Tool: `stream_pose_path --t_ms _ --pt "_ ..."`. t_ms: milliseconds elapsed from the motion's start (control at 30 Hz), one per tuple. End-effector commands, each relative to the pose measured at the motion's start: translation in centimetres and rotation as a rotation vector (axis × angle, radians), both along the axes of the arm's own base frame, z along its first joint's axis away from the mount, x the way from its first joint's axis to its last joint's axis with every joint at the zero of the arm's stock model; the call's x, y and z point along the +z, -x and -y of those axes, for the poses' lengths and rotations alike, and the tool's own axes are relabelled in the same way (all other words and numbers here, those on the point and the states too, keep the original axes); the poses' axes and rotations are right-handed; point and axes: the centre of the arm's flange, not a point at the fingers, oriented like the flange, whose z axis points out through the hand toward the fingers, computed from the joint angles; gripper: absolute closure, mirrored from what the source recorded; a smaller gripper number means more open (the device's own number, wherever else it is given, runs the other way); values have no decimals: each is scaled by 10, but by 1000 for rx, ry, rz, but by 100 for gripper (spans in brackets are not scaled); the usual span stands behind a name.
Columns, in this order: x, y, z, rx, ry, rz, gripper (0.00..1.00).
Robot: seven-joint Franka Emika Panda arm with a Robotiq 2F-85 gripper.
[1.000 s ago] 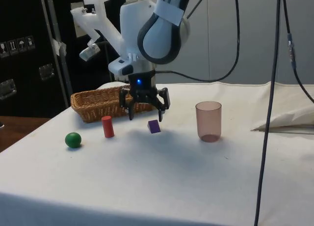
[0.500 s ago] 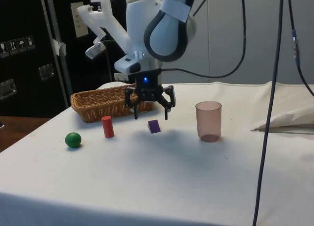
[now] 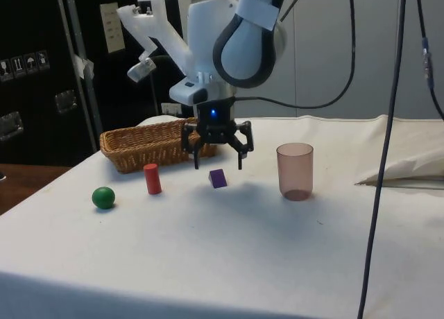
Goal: Pick up the triangular block and place it into the basket.
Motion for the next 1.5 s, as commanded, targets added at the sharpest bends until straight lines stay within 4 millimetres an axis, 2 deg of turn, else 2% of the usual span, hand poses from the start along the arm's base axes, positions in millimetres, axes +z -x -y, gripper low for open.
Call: stream_pose_path --t_ms 0,567,1000,1467 --pt "1 -1 -3 17 -10 17 0" --pt "0 -1 -2 130 4 30 0" --pt "-15 7 1 187 24 -7 0" --pt "-5 3 0 255 17 -26 0"
